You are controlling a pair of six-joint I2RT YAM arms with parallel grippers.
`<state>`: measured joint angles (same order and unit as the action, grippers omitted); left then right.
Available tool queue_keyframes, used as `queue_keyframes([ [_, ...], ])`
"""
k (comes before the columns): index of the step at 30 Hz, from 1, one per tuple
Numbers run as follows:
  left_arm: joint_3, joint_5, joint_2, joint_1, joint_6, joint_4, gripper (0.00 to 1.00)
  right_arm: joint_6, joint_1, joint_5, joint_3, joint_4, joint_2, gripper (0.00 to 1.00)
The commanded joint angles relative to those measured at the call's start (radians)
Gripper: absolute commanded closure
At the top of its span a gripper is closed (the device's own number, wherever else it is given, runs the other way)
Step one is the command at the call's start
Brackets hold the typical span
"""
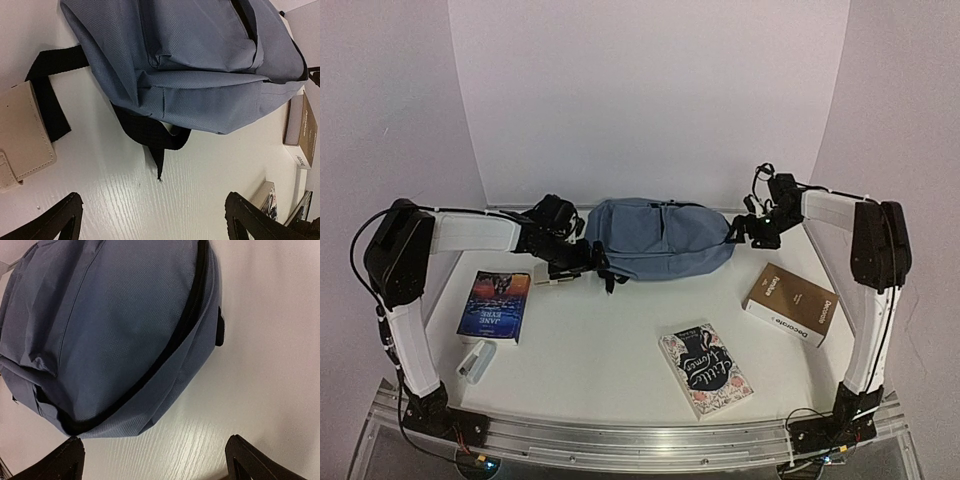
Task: Pack the student bag
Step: Adjust the student bag at the center of the board.
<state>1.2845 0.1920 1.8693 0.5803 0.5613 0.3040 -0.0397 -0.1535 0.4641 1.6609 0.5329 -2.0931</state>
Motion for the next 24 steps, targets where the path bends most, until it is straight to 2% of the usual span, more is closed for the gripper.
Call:
queue_keyframes([
  [1, 0.094, 0.035, 0.052, 0.012, 0.031, -0.043, 0.00, -0.054, -0.015, 0.007, 0.126, -0.028, -0.101, 0.05],
  [5, 0.124, 0.067, 0.101, 0.015, 0.053, -0.058, 0.00, -0.086, -0.020, 0.039, 0.181, -0.029, -0.171, 0.07],
  [8, 0.138, 0.092, 0.127, 0.018, 0.073, -0.075, 0.00, -0.119, -0.019, 0.069, 0.221, -0.028, -0.216, 0.14],
  [12, 0.145, 0.089, 0.140, 0.018, 0.086, -0.091, 0.00, -0.146, -0.020, 0.093, 0.238, -0.029, -0.237, 0.42],
  [15, 0.175, 0.094, 0.166, 0.018, 0.095, -0.088, 0.00, -0.166, -0.020, 0.131, 0.201, -0.030, -0.195, 0.63],
  [17, 0.204, 0.097, 0.193, 0.019, 0.100, -0.074, 0.00, -0.179, -0.020, 0.165, 0.175, -0.032, -0.149, 0.69],
  [22, 0.320, 0.119, 0.289, 0.019, 0.093, -0.047, 0.03, -0.195, -0.033, 0.199, 0.087, -0.055, -0.017, 0.97],
  [24, 0.390, 0.124, 0.337, 0.017, 0.087, -0.022, 0.07, -0.196, -0.043, 0.201, 0.050, -0.057, 0.022, 1.00],
])
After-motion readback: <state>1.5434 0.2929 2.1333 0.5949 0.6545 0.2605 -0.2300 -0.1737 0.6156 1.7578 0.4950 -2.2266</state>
